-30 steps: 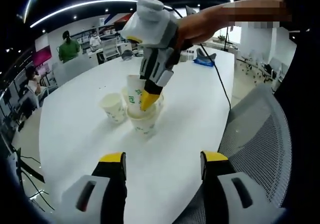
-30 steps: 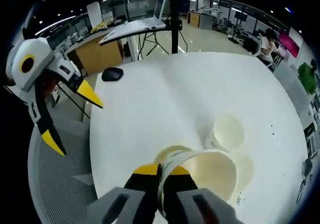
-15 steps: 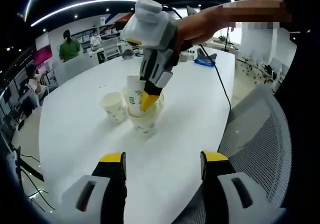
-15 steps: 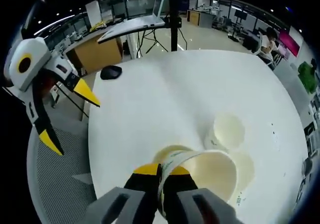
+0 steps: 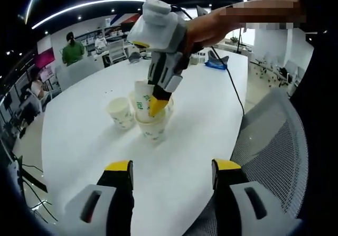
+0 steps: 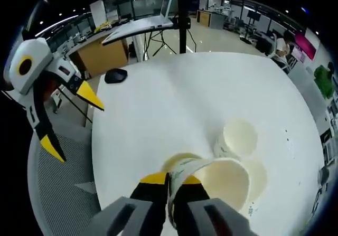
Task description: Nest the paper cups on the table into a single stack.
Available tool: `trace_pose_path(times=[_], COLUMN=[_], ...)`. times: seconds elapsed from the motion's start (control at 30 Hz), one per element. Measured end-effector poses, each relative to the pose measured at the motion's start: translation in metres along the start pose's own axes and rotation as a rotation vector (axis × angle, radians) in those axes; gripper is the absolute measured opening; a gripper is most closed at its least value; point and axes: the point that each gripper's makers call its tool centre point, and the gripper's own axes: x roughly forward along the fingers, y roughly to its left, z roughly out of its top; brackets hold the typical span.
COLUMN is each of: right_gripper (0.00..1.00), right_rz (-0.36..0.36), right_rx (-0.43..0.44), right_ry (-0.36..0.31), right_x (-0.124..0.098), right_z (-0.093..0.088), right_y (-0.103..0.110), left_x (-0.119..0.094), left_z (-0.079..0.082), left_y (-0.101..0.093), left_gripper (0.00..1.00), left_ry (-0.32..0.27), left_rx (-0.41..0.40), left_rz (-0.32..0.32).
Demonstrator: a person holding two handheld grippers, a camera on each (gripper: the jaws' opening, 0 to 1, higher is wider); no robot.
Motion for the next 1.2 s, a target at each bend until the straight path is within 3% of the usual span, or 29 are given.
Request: trace_pose_path(times=[1.2], right_gripper=[0.09], right_rz=[0.001], right_rx=[-0.013], right_ry=[0.002], right_x=[0.0018], right_z=[0.0006], right_y=[-0.0003], left_x=[-0.002], left_z=[0.0042], left_y=[0.0022], left_gripper=[0.6], left_ry=[-0.014], left_rx=[-0.008], left_rz=[0.006])
